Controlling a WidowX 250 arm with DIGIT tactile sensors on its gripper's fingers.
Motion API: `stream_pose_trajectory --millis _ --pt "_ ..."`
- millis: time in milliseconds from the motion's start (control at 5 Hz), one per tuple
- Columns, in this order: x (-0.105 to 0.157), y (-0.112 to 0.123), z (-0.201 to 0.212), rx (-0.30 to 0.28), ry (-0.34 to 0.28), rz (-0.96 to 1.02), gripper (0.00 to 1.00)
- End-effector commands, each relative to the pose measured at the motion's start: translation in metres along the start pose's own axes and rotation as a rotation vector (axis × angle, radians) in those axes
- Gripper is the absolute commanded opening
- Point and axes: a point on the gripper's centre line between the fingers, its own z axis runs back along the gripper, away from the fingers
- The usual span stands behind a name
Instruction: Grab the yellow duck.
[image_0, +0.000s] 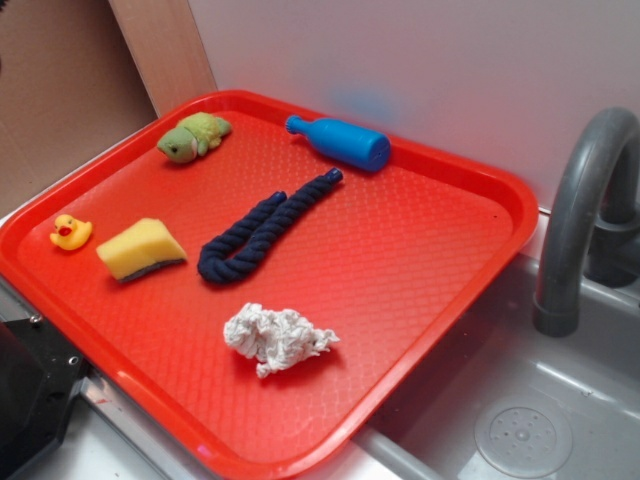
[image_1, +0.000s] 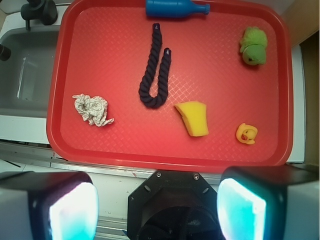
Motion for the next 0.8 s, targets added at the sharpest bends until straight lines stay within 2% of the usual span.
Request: stream_pose_trajectory --millis 0,400,600 --pt "0.0 0.0 0.0 0.0 0.0 0.0 1.0" --pt "0.028 0.066 -0.03 0.124 -0.041 0.184 1.0" --pt "0.035 0.109 -0.042 0.222 -0.056 0.263 1.0"
